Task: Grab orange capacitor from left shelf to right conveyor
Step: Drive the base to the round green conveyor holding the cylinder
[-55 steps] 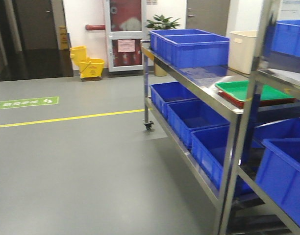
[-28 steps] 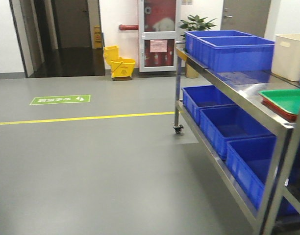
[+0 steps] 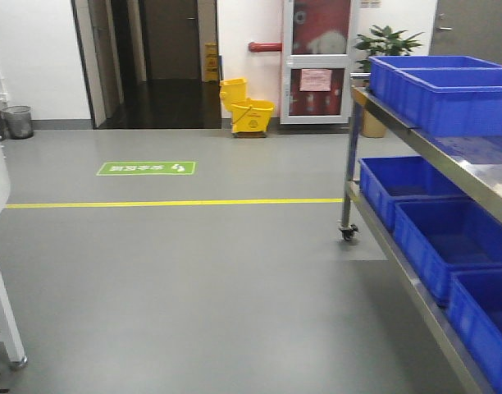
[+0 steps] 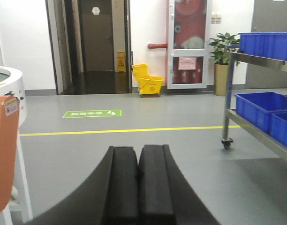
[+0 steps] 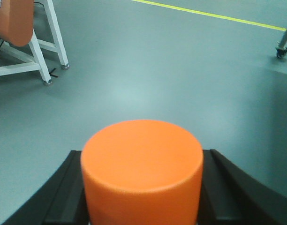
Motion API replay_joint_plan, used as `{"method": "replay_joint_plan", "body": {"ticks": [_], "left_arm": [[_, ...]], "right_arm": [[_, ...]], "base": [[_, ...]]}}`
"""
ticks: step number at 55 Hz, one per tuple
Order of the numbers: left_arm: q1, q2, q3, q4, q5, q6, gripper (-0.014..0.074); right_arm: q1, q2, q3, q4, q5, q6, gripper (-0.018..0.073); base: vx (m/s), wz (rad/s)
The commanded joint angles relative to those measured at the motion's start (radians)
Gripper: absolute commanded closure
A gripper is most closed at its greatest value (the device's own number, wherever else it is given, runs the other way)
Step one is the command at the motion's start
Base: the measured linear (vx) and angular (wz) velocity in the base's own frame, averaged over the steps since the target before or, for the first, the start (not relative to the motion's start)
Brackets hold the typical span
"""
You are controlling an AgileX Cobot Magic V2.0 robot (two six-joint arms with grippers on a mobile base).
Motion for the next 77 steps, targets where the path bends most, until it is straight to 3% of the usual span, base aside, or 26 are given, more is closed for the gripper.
{"method": "replay_joint_plan", "body": {"ticks": [1, 77], "left_arm": [[-0.004, -0.011, 0.032, -0.007, -0.082, -0.001, 0.0603], [-0.004, -0.011, 0.032, -0.007, -0.081, -0.001, 0.0603]], "right_arm": [[-0.002, 0.005, -0.028, 0.000, -0.078, -0.014, 0.0233], [-0.002, 0.005, -0.028, 0.000, -0.077, -0.014, 0.0233]], "base": [[0.33, 0.25], [0.34, 0.31]]}}
